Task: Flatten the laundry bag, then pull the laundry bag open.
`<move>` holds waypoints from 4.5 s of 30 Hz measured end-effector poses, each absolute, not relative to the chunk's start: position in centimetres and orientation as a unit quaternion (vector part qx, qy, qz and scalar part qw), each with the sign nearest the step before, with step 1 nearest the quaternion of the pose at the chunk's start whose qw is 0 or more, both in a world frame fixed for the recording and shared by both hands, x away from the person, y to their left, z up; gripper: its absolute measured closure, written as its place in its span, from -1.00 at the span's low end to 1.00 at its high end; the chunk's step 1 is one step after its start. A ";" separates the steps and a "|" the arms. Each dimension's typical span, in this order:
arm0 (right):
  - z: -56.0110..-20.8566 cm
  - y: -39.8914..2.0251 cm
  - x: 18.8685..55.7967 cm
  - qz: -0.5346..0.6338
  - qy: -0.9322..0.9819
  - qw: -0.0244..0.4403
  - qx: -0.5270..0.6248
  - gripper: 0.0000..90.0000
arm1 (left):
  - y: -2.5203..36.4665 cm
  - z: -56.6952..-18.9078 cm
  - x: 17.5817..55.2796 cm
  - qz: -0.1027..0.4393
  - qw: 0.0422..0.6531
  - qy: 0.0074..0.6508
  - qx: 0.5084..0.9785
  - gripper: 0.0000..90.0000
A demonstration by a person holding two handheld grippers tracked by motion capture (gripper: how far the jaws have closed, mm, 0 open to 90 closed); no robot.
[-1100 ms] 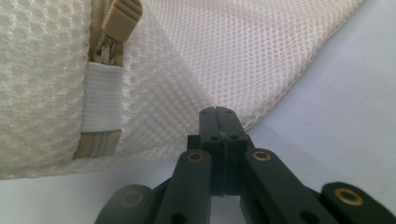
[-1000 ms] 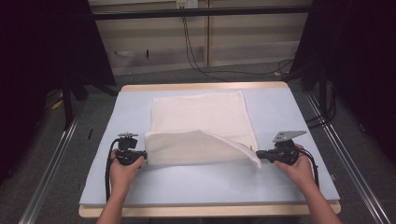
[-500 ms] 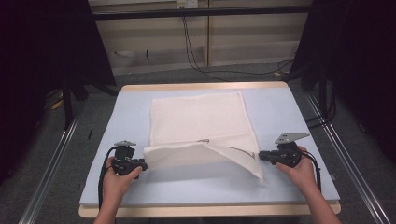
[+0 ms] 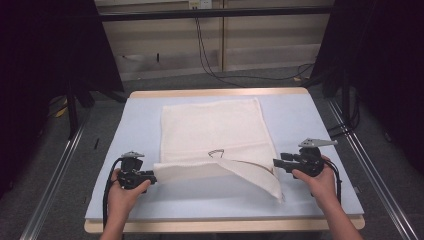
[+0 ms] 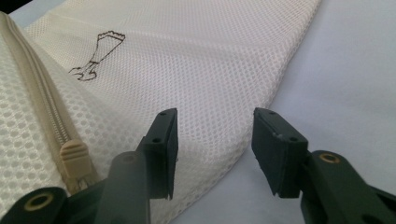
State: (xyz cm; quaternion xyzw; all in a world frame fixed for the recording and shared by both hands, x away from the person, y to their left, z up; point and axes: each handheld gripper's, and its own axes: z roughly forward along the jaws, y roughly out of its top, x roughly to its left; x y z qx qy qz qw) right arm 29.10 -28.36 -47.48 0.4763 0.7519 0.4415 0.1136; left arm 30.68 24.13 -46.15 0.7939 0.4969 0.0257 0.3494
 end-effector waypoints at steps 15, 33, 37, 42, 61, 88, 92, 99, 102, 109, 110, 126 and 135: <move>-48.2 -27.5 29.7 0.387 0.784 0.114 0.472 0.93 | 24.8 -46.2 31.2 0.053 0.375 0.504 0.776 -0.05; -47.6 -28.4 28.7 0.392 0.772 0.141 0.480 0.32 | 23.3 -46.9 30.7 0.044 0.355 0.508 0.783 -0.02; -47.9 -28.4 28.5 0.386 0.775 0.136 0.481 0.23 | 22.5 -46.9 30.3 0.044 0.347 0.514 0.783 0.12; -48.3 -28.1 28.4 0.370 0.783 0.135 0.481 0.25 | 21.9 -47.1 30.0 0.029 0.344 0.532 0.773 0.77; -47.8 -28.0 28.6 0.368 0.772 0.122 0.504 0.91 | 21.8 -47.2 34.2 0.038 0.364 0.547 0.753 0.92; -48.0 -27.1 28.1 0.376 0.772 0.124 0.498 0.81 | 22.6 -46.9 34.5 0.047 0.361 0.555 0.748 0.88; -47.7 -27.4 27.9 0.382 0.769 0.130 0.497 0.75 | 22.6 -46.9 34.4 0.041 0.358 0.552 0.752 0.88; -47.5 -27.8 27.8 0.390 0.762 0.138 0.499 0.58 | 23.0 -46.2 34.3 0.063 0.371 0.552 0.744 0.51; -47.3 -27.9 27.8 0.390 0.761 0.139 0.500 0.55 | 22.8 -45.8 34.1 0.068 0.372 0.548 0.746 0.38; -46.6 -28.1 27.3 0.397 0.765 0.157 0.482 0.47 | 21.7 -44.4 33.0 0.063 0.383 0.534 0.751 0.11; -46.6 -28.1 27.1 0.397 0.765 0.162 0.480 0.49 | 21.5 -44.2 32.9 0.060 0.386 0.531 0.751 0.10; -46.5 -28.2 25.6 0.408 0.774 0.175 0.452 0.97 | 17.1 -43.5 31.5 0.011 0.400 0.491 0.774 -0.16; -46.8 -27.9 24.3 0.413 0.786 0.167 0.429 1.00 | 13.8 -43.5 31.0 -0.018 0.415 0.470 0.779 -0.11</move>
